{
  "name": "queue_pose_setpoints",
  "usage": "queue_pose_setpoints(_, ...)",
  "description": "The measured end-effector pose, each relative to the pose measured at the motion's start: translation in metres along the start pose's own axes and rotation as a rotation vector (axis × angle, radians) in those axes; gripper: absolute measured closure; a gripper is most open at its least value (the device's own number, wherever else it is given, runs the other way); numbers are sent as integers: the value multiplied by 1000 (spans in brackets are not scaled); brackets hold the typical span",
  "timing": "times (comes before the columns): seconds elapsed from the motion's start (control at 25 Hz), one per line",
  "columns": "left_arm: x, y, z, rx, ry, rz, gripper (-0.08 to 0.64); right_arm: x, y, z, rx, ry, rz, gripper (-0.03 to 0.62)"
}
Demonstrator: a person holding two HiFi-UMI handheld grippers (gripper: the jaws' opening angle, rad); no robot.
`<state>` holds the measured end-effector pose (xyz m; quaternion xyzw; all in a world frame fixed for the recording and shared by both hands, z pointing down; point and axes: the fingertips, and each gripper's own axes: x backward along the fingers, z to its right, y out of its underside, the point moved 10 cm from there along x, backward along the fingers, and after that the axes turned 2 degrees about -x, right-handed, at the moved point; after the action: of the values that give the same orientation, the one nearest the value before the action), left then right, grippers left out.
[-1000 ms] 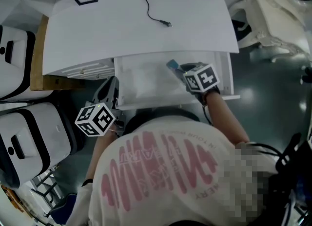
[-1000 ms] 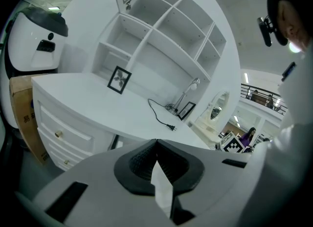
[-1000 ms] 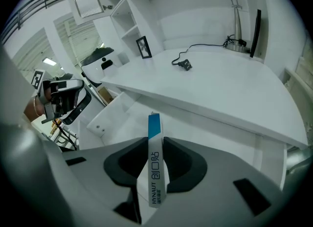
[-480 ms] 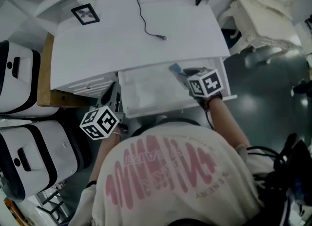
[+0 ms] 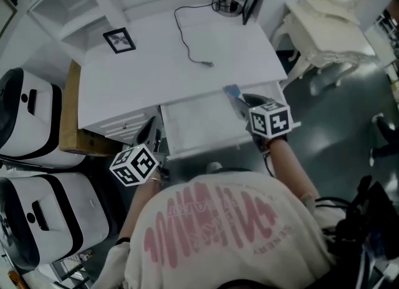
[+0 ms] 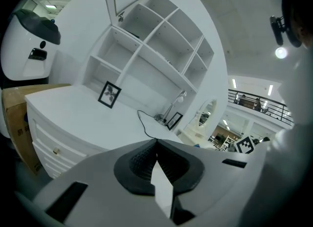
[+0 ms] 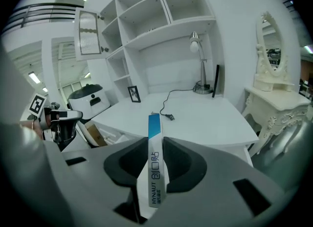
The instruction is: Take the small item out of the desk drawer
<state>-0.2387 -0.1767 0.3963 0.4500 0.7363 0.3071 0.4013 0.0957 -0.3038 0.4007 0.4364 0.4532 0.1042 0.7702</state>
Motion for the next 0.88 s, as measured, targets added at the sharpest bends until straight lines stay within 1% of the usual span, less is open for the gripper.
queue_pose_setpoints(0.16, 16, -1, 7, -19, 29, 16, 531, 26, -2, -13, -36, 8, 108, 486)
queue_pose_setpoints(0.28, 27, 0, 13, -28, 53, 31, 531, 45, -4, -25, -32, 7, 164, 486)
queue_pose_setpoints(0.44, 47, 4, 11, -24, 54, 44, 531, 73, -8, -40, -34, 29, 229, 486)
queue_pose_setpoints(0.56, 62, 6, 13, -41, 57, 49, 531, 91, -7, -51, -35, 46, 272, 486)
queue_pose_setpoints(0.72, 81, 9, 23, -58, 78, 59, 531, 115, 2, -68, -25, 68, 314, 486)
queue_pose_setpoints(0.88, 99, 13, 32, -81, 98, 72, 531, 135, 16, -82, -56, 73, 358, 486)
